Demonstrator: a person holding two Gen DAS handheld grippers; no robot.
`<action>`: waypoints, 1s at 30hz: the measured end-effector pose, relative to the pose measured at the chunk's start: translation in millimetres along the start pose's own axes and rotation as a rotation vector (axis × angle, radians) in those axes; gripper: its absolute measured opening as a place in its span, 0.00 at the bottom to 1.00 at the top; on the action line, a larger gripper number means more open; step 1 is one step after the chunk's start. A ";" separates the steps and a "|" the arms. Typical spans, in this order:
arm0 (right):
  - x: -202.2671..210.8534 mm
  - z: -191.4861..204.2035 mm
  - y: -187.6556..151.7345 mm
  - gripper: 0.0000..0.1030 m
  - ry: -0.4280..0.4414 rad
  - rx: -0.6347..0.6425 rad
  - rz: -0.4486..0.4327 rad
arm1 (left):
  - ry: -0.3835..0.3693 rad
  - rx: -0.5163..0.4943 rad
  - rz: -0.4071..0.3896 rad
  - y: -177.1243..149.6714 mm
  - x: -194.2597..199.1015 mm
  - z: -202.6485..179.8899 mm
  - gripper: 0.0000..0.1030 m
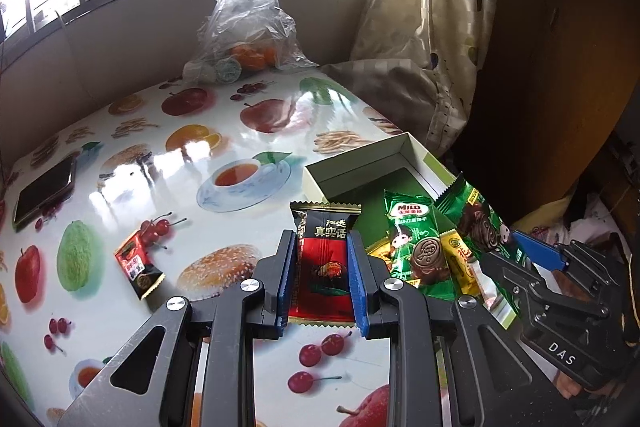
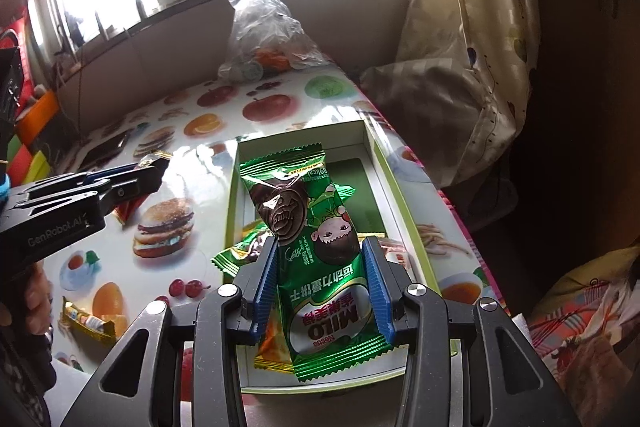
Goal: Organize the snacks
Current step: 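Lower both snacks into the box and open both grippers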
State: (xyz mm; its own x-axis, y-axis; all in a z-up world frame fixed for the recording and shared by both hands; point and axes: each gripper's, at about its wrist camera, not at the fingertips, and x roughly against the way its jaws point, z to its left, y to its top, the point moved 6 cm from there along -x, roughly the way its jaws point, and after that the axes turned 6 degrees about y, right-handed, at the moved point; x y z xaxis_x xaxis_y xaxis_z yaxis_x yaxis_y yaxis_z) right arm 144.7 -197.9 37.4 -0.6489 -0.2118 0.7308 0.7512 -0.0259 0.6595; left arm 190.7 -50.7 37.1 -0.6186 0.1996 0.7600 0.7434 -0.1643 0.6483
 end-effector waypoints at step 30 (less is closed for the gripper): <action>-26.0 -34.6 -17.0 0.40 -0.076 -0.044 0.053 | -0.053 -0.033 0.113 9.0 -72.5 -48.5 0.25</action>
State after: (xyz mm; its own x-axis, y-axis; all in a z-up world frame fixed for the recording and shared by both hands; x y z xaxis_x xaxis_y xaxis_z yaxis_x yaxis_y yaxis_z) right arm 152.9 -225.8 1.1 -0.6139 -0.1394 0.7770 0.7885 -0.0601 0.6122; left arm 229.9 -113.5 -9.9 -0.5166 0.2288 0.8251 0.7983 -0.2197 0.5608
